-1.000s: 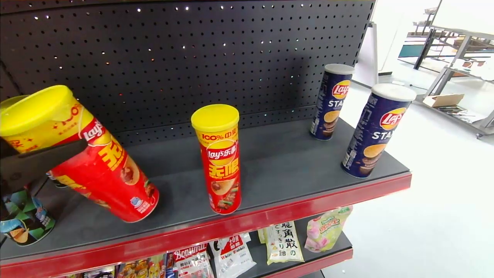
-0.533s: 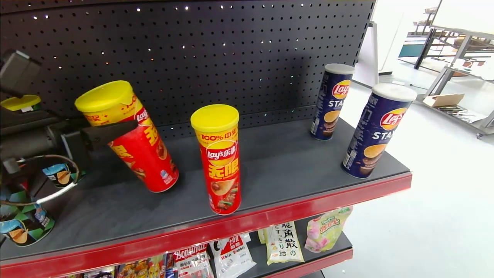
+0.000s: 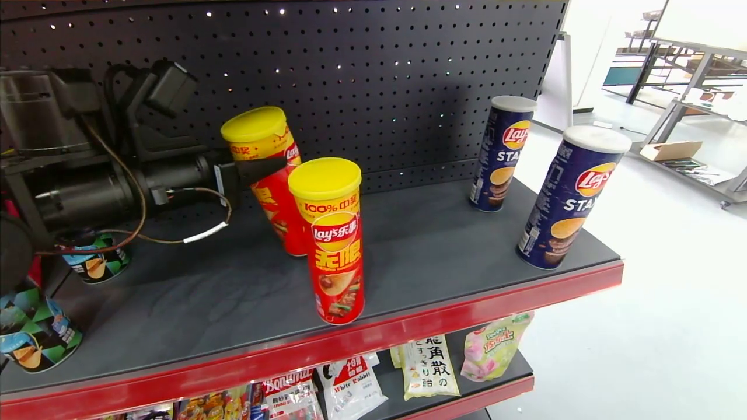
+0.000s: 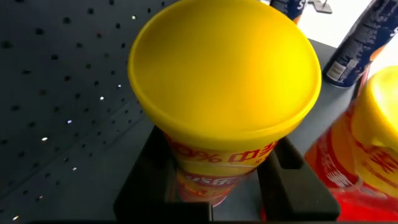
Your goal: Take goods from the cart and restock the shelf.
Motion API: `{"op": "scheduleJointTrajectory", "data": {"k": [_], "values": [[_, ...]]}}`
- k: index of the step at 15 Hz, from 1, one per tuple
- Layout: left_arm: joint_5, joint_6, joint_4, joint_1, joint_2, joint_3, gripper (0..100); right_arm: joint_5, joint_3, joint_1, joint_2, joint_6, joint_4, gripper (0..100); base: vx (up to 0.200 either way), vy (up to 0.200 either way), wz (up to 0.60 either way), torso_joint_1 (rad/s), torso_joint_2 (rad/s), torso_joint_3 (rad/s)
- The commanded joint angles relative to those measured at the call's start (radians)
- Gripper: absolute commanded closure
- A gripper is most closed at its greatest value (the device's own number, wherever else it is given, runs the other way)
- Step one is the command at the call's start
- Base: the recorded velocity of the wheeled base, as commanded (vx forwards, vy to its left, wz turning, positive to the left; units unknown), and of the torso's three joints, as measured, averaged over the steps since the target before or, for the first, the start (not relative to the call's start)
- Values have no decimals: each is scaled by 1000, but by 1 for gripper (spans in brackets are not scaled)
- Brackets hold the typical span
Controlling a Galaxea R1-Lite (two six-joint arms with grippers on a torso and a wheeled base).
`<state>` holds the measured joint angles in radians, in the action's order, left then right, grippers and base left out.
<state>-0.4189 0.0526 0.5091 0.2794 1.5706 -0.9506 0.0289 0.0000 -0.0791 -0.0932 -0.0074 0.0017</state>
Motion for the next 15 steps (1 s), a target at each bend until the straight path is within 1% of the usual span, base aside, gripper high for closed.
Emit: {"op": "scheduleJointTrajectory", "data": {"k": [1,4,9,15], "values": [[2,1,12,14,77,-25,100,0,0,-1,-2,0,0,0,0,0,0,0,0,0],[2,0,81,17,135,-37,100,0,0,-1,-2,0,0,0,0,0,0,0,0,0],[-1,0,83,23,192,-106,100,0,0,-1,-2,0,0,0,0,0,0,0,0,0],[-3,1,83,31,226,-142,100,0,0,-1,-2,0,0,0,0,0,0,0,0,0]]}}
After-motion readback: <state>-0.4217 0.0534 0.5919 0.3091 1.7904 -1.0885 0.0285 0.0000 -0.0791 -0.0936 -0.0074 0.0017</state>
